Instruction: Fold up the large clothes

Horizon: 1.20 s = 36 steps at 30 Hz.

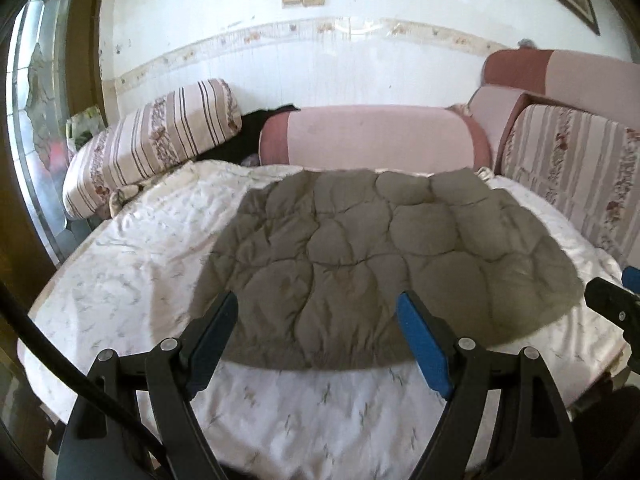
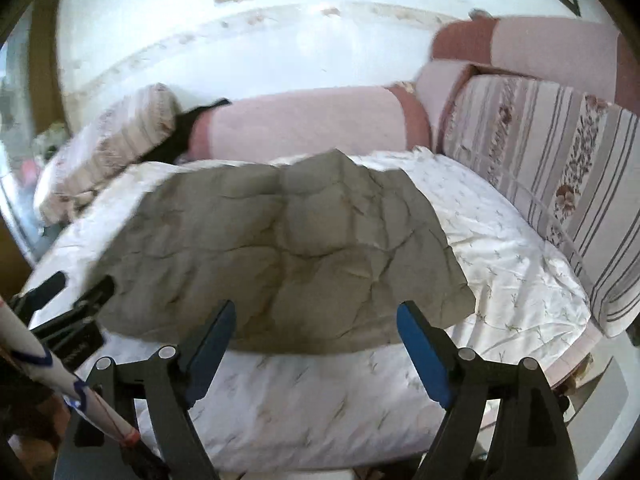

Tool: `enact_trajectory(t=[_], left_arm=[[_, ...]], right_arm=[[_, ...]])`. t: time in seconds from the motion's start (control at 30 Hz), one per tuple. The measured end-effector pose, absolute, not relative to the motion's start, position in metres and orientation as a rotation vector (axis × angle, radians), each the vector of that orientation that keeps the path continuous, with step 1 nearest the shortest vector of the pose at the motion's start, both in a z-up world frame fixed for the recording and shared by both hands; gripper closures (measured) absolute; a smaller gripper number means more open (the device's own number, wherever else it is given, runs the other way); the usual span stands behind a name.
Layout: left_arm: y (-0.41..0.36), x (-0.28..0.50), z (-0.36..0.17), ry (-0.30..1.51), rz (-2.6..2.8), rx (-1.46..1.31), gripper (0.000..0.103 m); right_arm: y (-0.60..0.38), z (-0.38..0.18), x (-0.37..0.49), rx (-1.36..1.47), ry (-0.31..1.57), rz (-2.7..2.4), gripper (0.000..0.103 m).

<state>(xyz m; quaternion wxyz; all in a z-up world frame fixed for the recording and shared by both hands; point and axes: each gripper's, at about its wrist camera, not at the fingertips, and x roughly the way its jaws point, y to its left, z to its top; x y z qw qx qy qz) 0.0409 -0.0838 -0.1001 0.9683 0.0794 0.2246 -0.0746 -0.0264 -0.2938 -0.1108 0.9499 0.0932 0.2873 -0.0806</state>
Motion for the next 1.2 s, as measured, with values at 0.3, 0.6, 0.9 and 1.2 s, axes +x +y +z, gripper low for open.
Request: enact_trajectory(t=[0.3, 0.6, 0.9, 1.2], left_arm=[[-0.052, -0.028, -0.066, 0.366, -0.106, 0.137, 0.004], [-0.041, -0.037, -0.055, 0.380, -0.003, 0.157, 0.000], [-0.042, -0.016, -0.065, 0.433, 0.016, 0.163, 0.000], [-0.039, 0.013, -0.086, 0.483, 0.034, 0.188, 0.000]], right_arm=[[-0.269, -0.080, -0.100, 0.265, 0.488, -0.203, 0.003], [-0.248, -0.072, -0.109, 0.249, 0.475, -0.209, 0.001], [-0.232, -0.074, -0.092, 0.177, 0.483, -0.204, 0.000], [-0.222, -0.081, -0.061, 0.135, 0.496, -0.204, 0.000]])
